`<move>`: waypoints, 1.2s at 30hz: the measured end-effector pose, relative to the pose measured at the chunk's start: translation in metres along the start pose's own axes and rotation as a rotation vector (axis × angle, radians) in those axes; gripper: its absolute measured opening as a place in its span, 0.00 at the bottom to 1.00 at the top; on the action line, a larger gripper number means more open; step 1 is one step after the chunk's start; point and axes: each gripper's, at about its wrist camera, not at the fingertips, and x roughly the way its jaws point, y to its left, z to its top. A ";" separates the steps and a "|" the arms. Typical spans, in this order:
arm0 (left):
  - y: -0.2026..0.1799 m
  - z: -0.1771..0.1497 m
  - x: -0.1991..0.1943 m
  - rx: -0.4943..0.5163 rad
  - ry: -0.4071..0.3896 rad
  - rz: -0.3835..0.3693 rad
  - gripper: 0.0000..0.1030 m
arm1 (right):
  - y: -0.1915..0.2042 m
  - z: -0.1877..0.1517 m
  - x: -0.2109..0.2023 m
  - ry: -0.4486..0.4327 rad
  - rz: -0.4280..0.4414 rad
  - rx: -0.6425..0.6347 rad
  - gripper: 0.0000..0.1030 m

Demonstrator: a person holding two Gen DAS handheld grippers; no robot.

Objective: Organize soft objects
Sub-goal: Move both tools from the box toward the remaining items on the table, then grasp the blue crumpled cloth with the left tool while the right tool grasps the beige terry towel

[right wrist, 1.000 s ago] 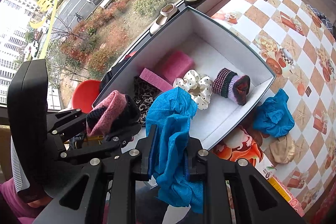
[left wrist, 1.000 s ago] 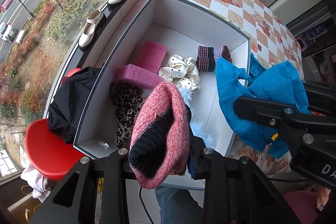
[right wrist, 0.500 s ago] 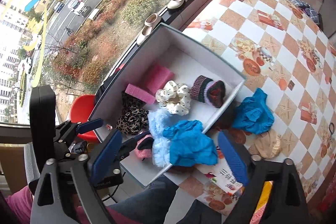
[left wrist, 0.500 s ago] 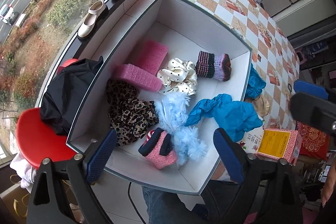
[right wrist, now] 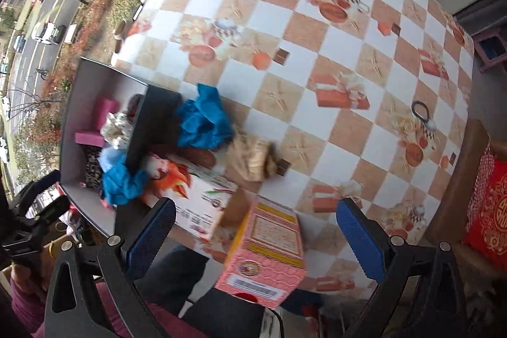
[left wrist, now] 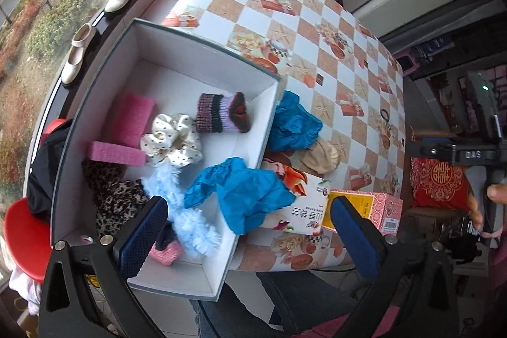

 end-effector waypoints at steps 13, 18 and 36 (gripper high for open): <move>-0.084 -0.005 0.056 0.106 0.112 0.032 0.99 | -0.014 0.043 0.133 0.189 0.046 -0.199 0.99; -0.093 0.018 0.067 0.085 0.082 0.135 0.99 | 0.012 0.053 0.163 0.204 0.055 -0.334 0.99; -0.127 0.084 0.208 0.017 0.228 0.316 0.99 | -0.181 0.005 0.171 0.137 -0.130 0.101 0.99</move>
